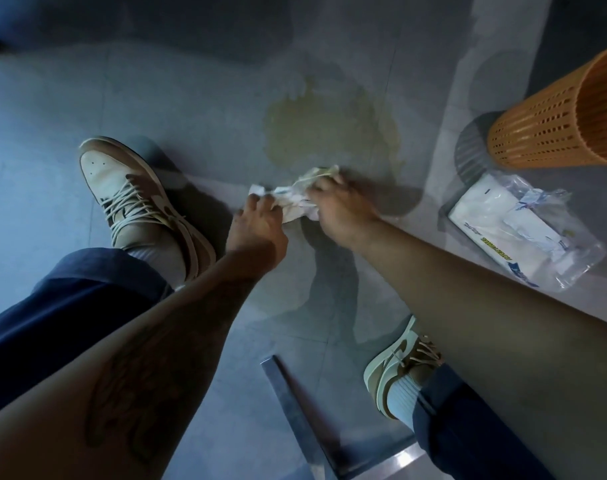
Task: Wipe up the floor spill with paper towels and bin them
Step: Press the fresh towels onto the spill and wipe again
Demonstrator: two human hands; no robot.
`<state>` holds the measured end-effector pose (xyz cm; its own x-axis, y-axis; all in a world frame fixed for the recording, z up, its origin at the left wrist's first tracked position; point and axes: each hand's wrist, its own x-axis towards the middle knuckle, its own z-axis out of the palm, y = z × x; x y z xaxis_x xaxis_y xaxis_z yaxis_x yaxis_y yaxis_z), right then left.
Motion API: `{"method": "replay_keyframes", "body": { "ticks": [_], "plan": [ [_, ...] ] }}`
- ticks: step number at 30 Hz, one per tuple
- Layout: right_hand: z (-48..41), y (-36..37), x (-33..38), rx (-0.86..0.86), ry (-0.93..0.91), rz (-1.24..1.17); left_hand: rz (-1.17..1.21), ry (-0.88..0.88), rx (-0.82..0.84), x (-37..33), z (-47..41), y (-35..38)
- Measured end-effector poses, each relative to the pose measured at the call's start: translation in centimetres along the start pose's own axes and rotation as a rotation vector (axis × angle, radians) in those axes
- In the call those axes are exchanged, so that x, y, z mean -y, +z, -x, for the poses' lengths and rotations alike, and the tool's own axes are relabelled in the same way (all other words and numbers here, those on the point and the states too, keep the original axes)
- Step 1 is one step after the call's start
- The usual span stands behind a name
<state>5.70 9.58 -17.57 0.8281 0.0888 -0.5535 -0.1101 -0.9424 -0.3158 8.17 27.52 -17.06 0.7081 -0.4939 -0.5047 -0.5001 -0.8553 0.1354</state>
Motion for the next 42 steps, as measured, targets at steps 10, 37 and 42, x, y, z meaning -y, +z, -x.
{"method": "replay_keyframes", "body": {
  "ticks": [10, 37, 42],
  "plan": [
    [1.4, 0.1, -0.4, -0.009, -0.207, 0.241, 0.146, -0.27, 0.194, -7.7, 4.8, 3.0],
    [9.9, 3.2, -7.9, -0.2, 0.375, -0.308, -0.243, 0.301, 0.299, -10.0, -2.5, -0.5],
    [9.4, 4.8, -5.6, -0.245, 0.473, -0.403, -0.28, 0.304, 0.297, -8.5, -1.6, 0.0]
  ]
}}
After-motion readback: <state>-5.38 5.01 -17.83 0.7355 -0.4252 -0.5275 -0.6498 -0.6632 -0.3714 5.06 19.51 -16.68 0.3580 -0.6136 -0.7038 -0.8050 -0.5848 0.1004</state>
